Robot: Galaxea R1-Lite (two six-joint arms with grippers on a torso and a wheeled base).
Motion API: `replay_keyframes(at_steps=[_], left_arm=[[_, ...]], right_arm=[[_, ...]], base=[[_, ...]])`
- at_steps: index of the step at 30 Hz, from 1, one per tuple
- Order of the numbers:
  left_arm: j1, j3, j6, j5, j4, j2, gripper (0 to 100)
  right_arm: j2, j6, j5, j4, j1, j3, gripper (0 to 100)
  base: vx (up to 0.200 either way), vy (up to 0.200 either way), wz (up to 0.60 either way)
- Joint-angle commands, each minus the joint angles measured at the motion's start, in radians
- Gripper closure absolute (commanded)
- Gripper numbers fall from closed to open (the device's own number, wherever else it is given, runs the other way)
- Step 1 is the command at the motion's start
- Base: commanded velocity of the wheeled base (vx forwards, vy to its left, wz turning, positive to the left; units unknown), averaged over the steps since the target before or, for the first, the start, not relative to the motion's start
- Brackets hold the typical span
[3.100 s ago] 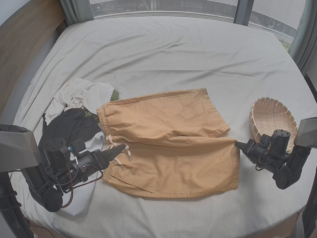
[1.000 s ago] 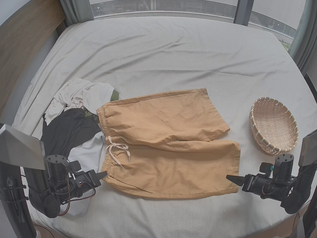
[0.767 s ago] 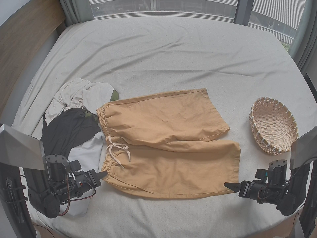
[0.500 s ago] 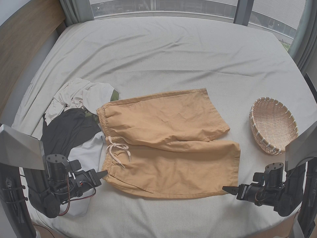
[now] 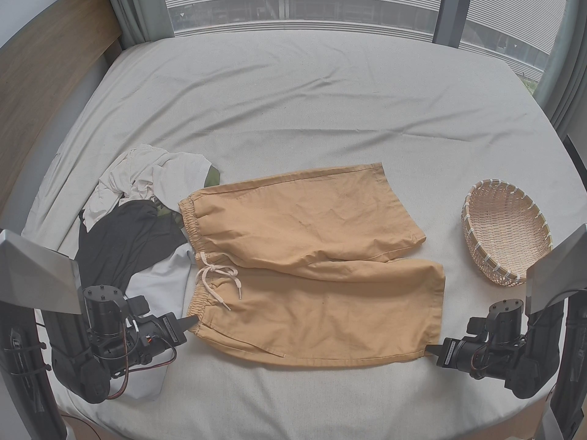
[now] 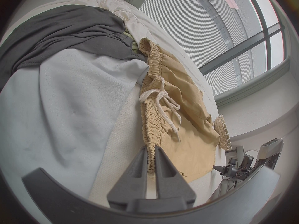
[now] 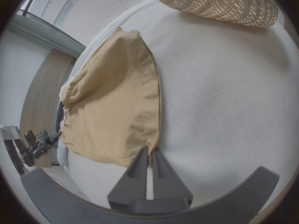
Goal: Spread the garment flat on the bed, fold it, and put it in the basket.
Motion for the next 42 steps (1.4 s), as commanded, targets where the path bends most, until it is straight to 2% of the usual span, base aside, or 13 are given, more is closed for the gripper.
replay_keyframes(at_steps=[1, 7, 11, 13, 16, 25, 28, 33, 42], left_arm=[[0.006, 0.007, 0.0, -0.003, 0.0, -0.004, 100], [0.009, 0.039, 0.012, -0.016, 0.001, -0.039, 100], [0.047, 0.079, 0.085, -0.06, 0.003, -0.034, 100], [0.08, 0.128, 0.161, -0.118, 0.003, -0.03, 100], [0.101, 0.174, 0.211, -0.164, 0.003, -0.022, 100], [0.106, 0.174, 0.25, -0.167, 0.007, 0.004, 100], [0.104, 0.174, 0.268, -0.169, 0.023, 0.018, 100], [0.112, 0.174, 0.346, -0.184, 0.123, 0.013, 100], [0.126, 0.174, 0.362, -0.189, 0.173, 0.0, 100]], right_arm=[[-0.08, -0.006, 0.0, 0.0, -0.002, 0.029, 100], [-0.138, -0.014, 0.0, 0.058, 0.003, 0.043, 100], [-0.129, -0.037, 0.0, 0.063, -0.002, 0.043, 100], [-0.121, -0.07, 0.002, 0.077, -0.003, 0.043, 100], [-0.129, -0.081, 0.003, 0.127, 0.012, 0.043, 100], [-0.23, -0.115, 0.003, 0.293, 0.095, 0.043, 100], [-0.273, -0.12, 0.003, 0.347, 0.1, 0.043, 100], [-0.316, -0.138, 0.003, 0.423, 0.1, 0.043, 100], [-0.341, -0.147, 0.005, 0.498, 0.1, 0.043, 100]], base=[[0.0, 0.0, 0.0], [0.0, 0.0, 0.0], [0.0, 0.0, 0.0], [0.0, 0.0, 0.0], [0.0, 0.0, 0.0], [0.0, 0.0, 0.0], [0.0, 0.0, 0.0], [0.0, 0.0, 0.0], [0.0, 0.0, 0.0]])
